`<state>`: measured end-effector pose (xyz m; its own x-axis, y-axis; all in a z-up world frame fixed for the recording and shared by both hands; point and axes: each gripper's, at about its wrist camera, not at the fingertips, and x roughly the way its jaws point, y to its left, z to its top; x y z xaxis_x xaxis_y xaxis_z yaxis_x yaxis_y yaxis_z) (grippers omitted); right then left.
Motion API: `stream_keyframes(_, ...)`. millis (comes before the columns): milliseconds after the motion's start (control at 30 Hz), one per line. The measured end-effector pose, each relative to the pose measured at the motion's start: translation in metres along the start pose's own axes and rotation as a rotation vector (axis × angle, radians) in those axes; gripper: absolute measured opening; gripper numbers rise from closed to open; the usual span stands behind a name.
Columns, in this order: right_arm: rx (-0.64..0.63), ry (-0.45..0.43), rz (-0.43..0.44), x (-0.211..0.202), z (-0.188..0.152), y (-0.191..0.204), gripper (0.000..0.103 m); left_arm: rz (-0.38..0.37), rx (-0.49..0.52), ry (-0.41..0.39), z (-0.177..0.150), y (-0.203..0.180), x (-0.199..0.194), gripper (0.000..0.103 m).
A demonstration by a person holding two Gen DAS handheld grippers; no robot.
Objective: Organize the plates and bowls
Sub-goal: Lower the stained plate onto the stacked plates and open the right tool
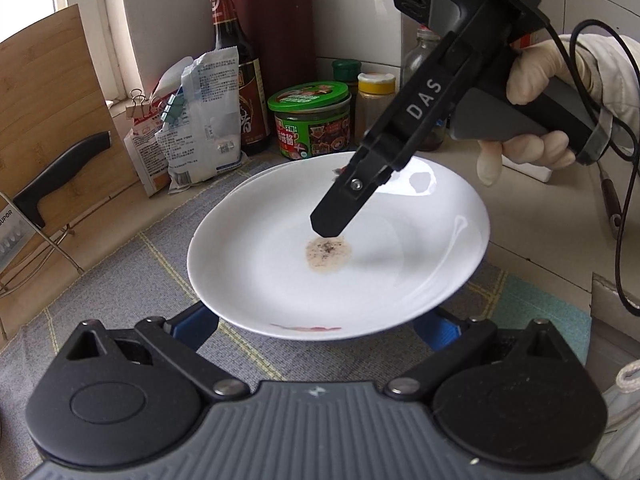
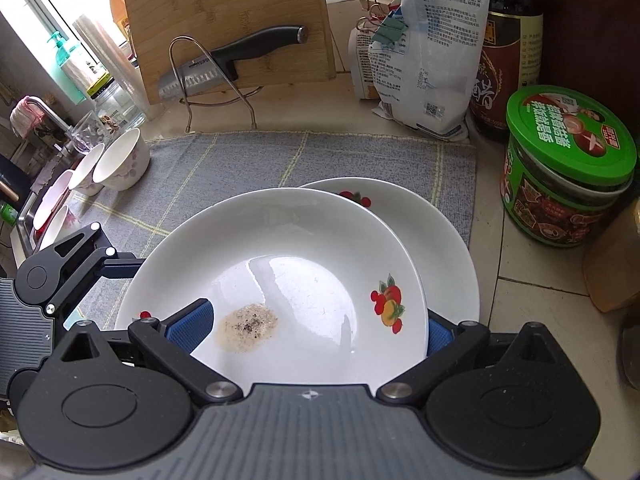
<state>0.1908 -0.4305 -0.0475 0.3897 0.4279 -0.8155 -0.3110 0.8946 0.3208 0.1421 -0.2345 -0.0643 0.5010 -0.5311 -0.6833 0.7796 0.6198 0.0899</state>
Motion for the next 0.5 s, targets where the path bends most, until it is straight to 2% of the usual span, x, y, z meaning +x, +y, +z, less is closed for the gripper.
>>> stream_keyframes(500,0.019,0.017,-0.022,0.0018,-0.0046,-0.0049,0.103,-0.018,0.001,0.017,0.0000,0.0028,0.0097,0.102)
